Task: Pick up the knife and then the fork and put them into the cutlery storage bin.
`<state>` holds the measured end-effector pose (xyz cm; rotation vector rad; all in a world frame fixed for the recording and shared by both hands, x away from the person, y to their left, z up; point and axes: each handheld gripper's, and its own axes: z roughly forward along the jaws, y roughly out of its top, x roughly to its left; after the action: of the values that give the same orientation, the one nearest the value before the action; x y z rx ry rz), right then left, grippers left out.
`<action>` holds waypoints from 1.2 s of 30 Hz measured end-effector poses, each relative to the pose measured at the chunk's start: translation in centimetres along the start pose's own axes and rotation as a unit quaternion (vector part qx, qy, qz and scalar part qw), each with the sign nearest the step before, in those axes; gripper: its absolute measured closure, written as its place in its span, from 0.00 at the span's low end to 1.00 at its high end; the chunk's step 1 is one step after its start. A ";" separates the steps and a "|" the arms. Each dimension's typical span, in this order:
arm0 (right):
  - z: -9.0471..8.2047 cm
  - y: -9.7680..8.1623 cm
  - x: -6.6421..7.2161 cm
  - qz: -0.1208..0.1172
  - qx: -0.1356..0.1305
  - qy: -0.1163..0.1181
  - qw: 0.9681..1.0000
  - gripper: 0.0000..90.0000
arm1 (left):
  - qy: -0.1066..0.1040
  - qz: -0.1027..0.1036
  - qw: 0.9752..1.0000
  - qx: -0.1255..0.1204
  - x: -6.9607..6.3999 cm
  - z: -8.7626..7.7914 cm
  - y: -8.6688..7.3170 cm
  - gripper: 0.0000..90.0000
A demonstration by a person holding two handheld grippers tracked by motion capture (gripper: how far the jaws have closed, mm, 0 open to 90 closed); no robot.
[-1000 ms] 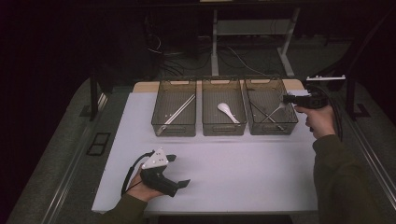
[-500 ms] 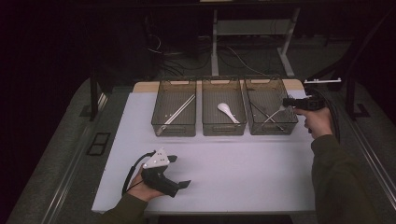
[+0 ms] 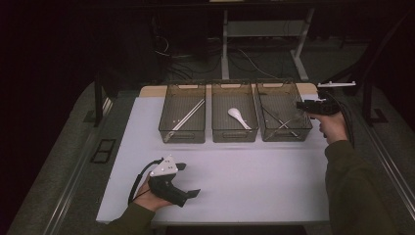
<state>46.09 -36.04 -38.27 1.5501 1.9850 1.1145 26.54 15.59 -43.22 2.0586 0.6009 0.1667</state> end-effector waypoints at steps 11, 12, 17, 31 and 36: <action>-1.3 0.1 -0.5 0.011 -0.023 0.015 1.000 0.46 | 0.000 0.000 1.000 0.003 0.1 0.0 0.0 0.00; -1.4 0.1 -0.4 0.011 -0.020 0.021 1.000 0.45 | 0.000 -0.001 1.000 0.004 0.1 0.0 0.0 0.00; -2.5 -0.1 0.6 -0.011 -0.031 0.039 0.999 0.41 | 0.002 -0.001 1.000 0.004 0.1 0.0 0.0 0.00; -6.0 -2.2 4.1 -0.066 -0.036 0.086 0.993 0.34 | 0.004 -0.006 1.000 0.007 0.2 0.0 0.0 0.00; -6.7 -3.8 5.6 -0.079 -0.037 0.109 0.990 0.33 | 0.004 -0.002 1.000 0.005 0.1 -0.1 0.0 0.00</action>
<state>37.19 -33.44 -36.18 1.2539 2.1383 1.3230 26.60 15.75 -43.19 2.0669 0.6118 0.1691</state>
